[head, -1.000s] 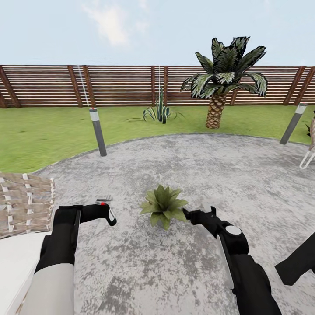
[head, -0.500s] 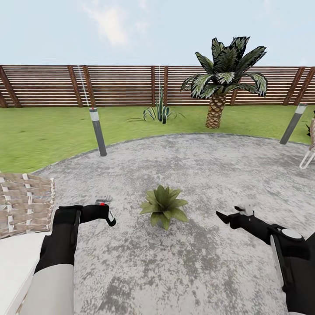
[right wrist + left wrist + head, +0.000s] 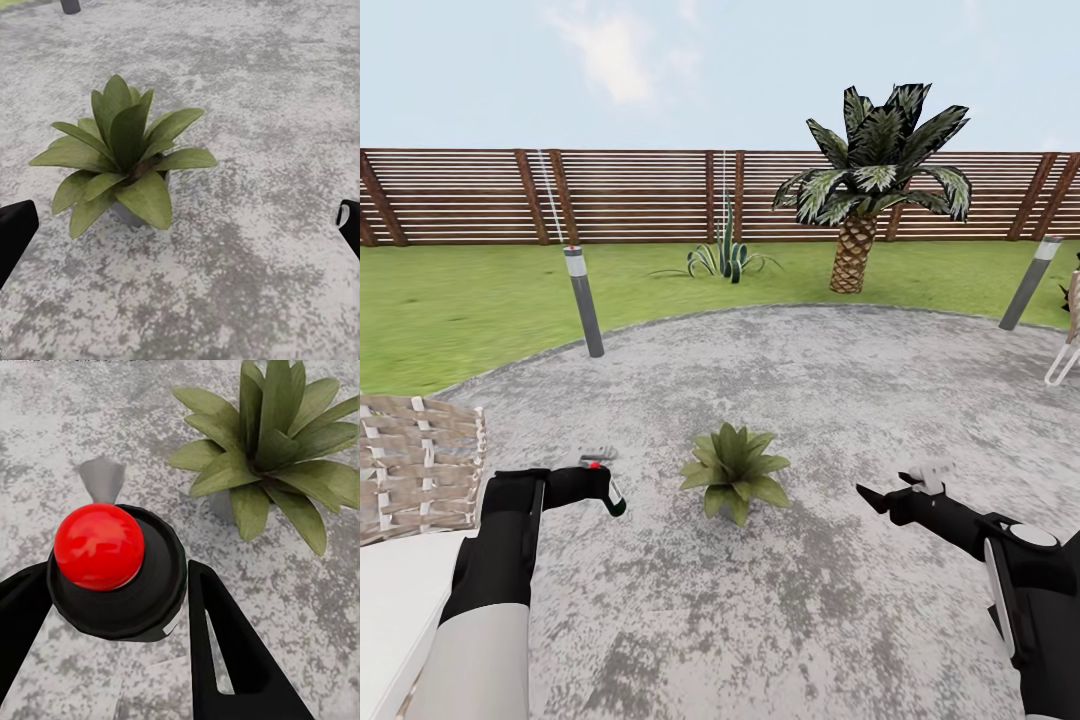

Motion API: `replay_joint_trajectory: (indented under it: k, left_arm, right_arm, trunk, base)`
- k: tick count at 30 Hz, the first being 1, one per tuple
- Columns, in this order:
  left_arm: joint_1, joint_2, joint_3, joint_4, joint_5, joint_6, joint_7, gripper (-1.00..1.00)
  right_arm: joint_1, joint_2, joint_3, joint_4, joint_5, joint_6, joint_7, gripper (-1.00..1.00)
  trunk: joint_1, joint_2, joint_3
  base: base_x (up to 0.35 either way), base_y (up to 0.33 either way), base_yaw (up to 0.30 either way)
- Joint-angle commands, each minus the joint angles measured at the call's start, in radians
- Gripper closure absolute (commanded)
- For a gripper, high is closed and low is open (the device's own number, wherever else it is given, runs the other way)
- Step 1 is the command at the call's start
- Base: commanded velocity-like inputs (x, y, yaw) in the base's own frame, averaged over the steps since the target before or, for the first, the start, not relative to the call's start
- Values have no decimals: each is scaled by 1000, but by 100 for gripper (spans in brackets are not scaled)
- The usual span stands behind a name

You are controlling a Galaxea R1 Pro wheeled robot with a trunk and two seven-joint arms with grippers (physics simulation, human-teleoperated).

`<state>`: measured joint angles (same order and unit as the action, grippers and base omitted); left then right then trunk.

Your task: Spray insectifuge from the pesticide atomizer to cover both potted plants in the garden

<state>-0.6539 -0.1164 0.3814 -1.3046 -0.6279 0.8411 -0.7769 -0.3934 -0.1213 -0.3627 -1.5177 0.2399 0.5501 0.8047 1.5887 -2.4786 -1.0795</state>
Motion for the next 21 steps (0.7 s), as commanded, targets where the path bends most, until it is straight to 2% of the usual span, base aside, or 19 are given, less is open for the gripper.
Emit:
replay_joint_trajectory:
  k: [1,18,21]
  left_arm:
    - [-1,-1,3,-2,-9,3,-10,100]
    - [-1,0,7,-10,-9,7,-12,100]
    - [0,2,9,-10,-10,6,-12,100]
  right_arm:
    - [-1,0,-1,-3,8,4,11,-100]
    - [2,4,-1,-5,9,8,22,-100]
    - [2,6,0,-7,9,8,22,-100]
  trunk:
    - [0,0,-1]
    - [0,0,-1]
    - [-12,21,8]
  base:
    - [0,0,0]
    - [0,0,0]
    - [0,0,0]
